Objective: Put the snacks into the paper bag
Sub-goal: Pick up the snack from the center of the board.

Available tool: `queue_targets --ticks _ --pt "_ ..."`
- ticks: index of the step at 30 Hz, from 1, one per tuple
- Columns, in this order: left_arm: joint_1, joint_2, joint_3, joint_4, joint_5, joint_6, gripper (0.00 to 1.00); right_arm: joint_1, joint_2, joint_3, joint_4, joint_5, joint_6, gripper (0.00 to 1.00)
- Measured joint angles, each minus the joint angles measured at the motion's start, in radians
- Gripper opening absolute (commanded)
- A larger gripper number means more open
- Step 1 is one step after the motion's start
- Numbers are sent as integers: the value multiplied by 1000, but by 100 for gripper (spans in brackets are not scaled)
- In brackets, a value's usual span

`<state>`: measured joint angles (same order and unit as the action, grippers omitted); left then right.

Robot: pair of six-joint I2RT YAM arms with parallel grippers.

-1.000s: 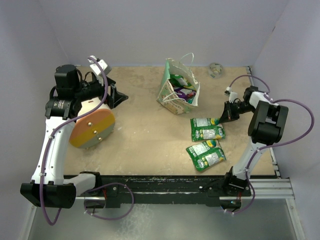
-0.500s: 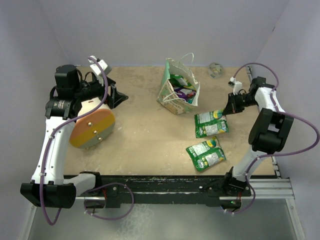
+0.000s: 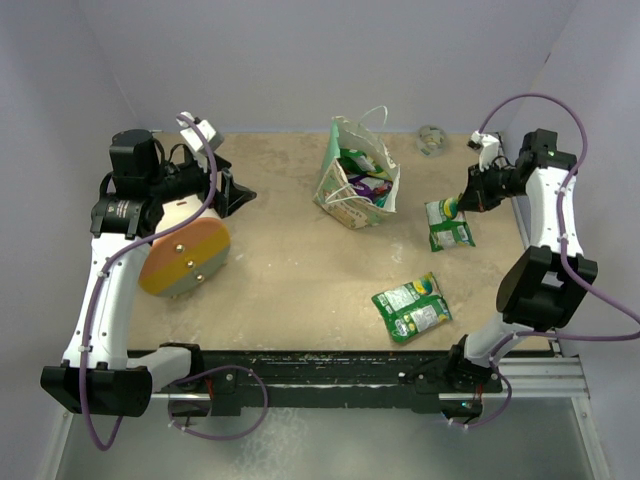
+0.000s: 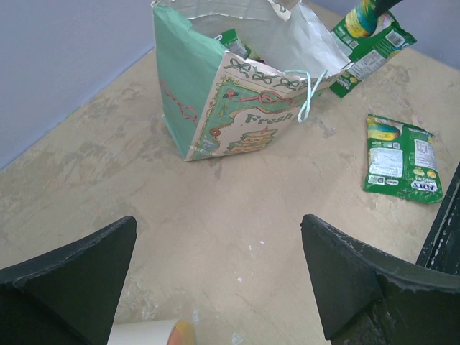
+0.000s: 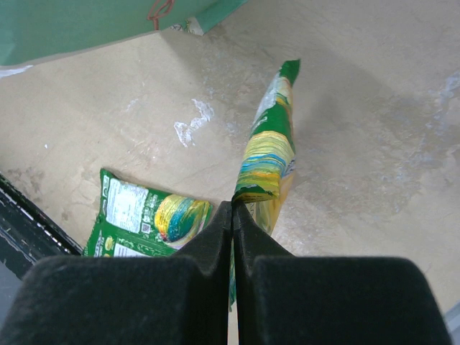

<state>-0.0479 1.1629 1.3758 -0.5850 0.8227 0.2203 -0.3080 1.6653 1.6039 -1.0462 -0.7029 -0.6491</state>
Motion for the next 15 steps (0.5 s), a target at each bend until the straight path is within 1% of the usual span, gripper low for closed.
queue_targets --ticks 15 --pt "0 0 -17 0 1 3 99 1 -68 112 -80 -31 3 0"
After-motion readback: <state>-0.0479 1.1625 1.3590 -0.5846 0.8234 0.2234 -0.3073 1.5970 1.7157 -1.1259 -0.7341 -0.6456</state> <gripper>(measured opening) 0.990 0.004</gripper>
